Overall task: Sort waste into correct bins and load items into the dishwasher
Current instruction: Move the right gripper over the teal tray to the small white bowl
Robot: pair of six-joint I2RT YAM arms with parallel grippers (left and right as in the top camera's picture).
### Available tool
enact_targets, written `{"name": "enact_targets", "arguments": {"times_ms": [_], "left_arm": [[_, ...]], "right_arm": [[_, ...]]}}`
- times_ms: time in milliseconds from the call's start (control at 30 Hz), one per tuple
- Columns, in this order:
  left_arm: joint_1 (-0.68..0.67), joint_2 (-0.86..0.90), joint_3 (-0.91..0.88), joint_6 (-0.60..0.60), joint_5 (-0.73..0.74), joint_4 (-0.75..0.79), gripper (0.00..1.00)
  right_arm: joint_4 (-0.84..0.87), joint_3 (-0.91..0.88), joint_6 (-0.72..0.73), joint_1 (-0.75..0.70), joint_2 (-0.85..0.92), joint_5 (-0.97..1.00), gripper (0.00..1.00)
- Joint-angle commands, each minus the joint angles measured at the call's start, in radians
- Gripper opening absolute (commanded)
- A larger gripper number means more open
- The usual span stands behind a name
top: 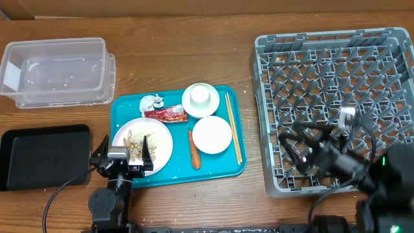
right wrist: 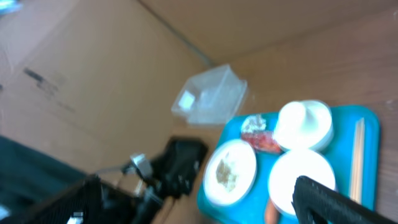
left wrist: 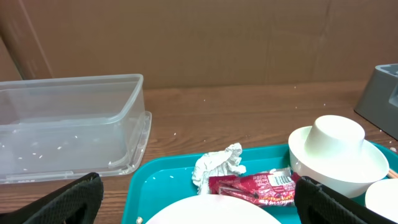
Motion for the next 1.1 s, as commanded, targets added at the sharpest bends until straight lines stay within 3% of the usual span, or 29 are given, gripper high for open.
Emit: {"name": "enact_targets", "arguments": {"times_ms": [0,200,267,433,600,900,1067], "left_arm": [[-0.006,-0.011,-0.004,0.019,-0.003,-0.001,1.0],[-0.006,-0.011,-0.004,0.019,-0.003,-0.001,1.0],[-0.006,-0.011,-0.004,0.019,-0.003,-0.001,1.0],[-0.006,-0.011,-0.004,0.019,-0.003,-0.001,1.0],[-0.006,-0.011,-0.004,0.019,-0.003,-0.001,1.0],[-0.006,-0.011,-0.004,0.019,-0.003,-0.001,1.0],[-0.006,-0.011,-0.004,0.019,-0.003,-0.001,1.0]], "right_arm": [[-0.185,0.198,-0.199,0.097,0.172,0.131,1.0],[-0.447,0.424,-0.122,0.431,0.432,0.62,1.0],[-0.467,0.483,-0.066,0.599,0.533,0.78,1.0],[-0.437,0.523,-0.004,0.85,0.723,1.061,1.0],[-0.342,0.523,-0.003,0.959,0.903,1.062,1.0],[-0.174,0.523,0.056,0.964,1.126,1.014,1.0],[-0.143,0.523,0.127,0.964,1.227,1.067,0.92]]}}
